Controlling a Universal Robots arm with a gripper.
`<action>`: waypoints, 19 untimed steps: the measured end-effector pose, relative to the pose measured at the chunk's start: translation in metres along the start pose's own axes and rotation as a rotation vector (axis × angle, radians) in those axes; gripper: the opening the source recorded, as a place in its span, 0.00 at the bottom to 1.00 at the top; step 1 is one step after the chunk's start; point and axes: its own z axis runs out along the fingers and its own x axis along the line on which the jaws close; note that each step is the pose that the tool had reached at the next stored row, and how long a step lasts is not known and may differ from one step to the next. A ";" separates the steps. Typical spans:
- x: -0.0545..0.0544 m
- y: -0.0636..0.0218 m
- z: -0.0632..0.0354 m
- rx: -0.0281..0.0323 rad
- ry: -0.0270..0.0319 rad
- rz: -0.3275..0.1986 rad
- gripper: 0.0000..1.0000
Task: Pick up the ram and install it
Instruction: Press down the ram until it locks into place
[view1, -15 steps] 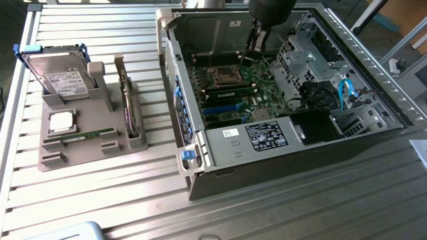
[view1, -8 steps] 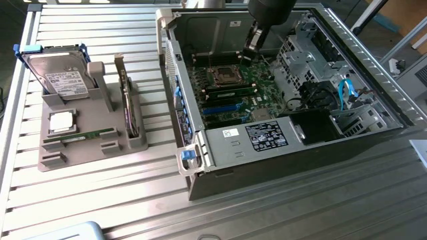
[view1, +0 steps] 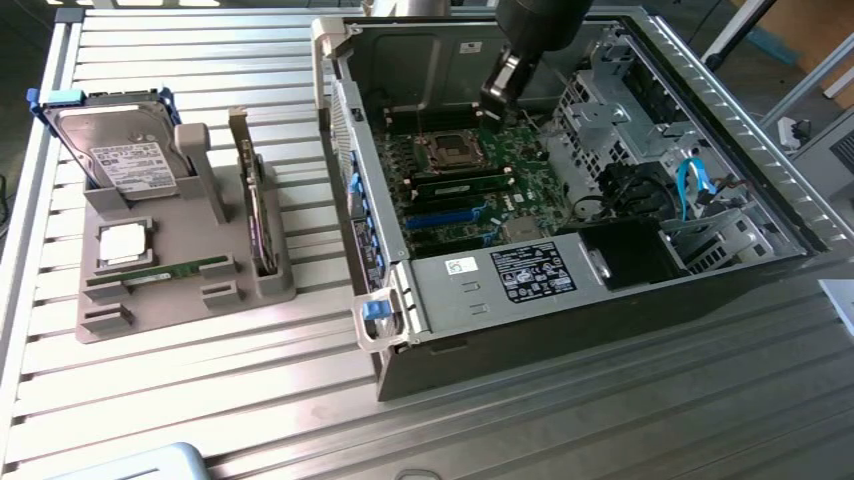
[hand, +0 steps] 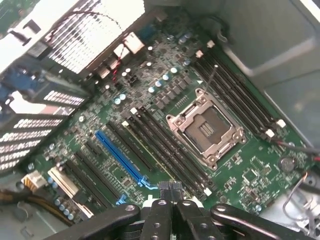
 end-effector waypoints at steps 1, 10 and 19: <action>0.000 0.0000 0.0000 0.0000 -0.0004 0.013 0.10; 0.000 0.0000 0.0000 0.0003 -0.0035 0.121 0.10; 0.000 0.0000 0.0000 0.0002 -0.0074 0.275 0.10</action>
